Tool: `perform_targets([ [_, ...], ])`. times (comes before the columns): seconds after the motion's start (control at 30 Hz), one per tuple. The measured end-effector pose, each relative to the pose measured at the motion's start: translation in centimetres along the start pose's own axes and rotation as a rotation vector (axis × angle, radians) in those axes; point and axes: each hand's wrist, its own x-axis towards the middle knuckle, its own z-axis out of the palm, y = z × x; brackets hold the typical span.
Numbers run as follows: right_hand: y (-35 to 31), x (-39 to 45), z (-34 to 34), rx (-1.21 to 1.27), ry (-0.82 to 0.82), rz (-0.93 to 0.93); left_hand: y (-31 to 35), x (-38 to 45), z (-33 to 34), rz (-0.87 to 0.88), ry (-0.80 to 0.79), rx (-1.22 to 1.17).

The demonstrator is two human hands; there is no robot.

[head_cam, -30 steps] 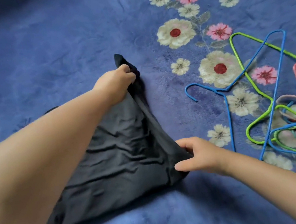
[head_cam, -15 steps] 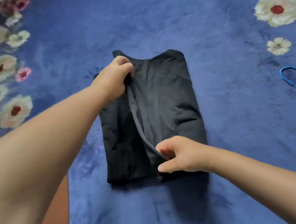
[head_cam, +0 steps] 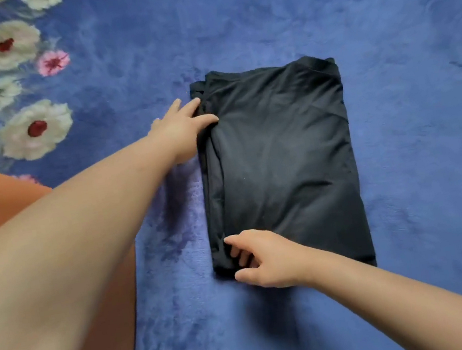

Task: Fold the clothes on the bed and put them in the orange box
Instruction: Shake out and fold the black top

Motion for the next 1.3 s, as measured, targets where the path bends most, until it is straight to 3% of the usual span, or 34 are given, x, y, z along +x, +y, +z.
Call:
perform_targets([
  [0.07,0.3,0.2,1.0,-0.058,-0.027,-0.018,-0.3,-0.6,1.6,-0.046,0.034,-0.194],
  [0.13,0.9,-0.1,1.4,-0.087,-0.056,-0.049,-0.1,-1.4,3.0,-0.112,0.173,-0.433],
  [0.23,1.4,-1.7,1.2,-0.087,-0.049,-0.108,1.7,-3.3,4.8,-0.312,0.294,-0.739],
  [0.3,1.7,-3.2,0.2,-0.106,0.125,-0.167,3.5,-4.7,5.6,-0.433,0.251,-0.831],
  [0.4,4.7,-4.6,-1.5,-0.23,0.615,-0.249,5.6,-6.2,6.7,-0.511,0.199,-0.872],
  [0.5,8.3,-5.4,-3.4,-0.427,0.83,-0.093,6.8,-7.2,7.5,-0.551,0.176,-0.983],
  [0.63,12.3,-5.8,-2.1,-0.74,0.694,0.178,7.8,-8.2,8.3,-0.548,0.163,-0.994],
  [0.8,13.3,-5.4,0.9,-0.689,0.702,0.235,8.9,-9.6,9.7,-0.535,0.193,-0.957],
  [0.93,13.4,-6.6,1.3,-0.506,0.747,0.076,9.4,-11.4,11.1,-0.497,0.191,-0.89],
  [1.03,11.4,-7.2,-0.9,0.138,0.994,0.205,9.6,-12.0,11.3,-0.524,0.194,-0.971],
  [1.1,10.8,-7.1,-3.7,0.516,0.931,0.313,8.9,-11.0,10.2,-0.571,0.168,-1.094],
  [1.2,11.0,-6.8,-7.7,0.649,0.741,0.295,7.6,-8.8,7.6,-0.668,0.134,-1.395],
  [1.3,10.7,-5.8,-10.1,0.847,0.686,0.275,7.3,-6.7,6.0,-0.641,0.103,-1.604],
])
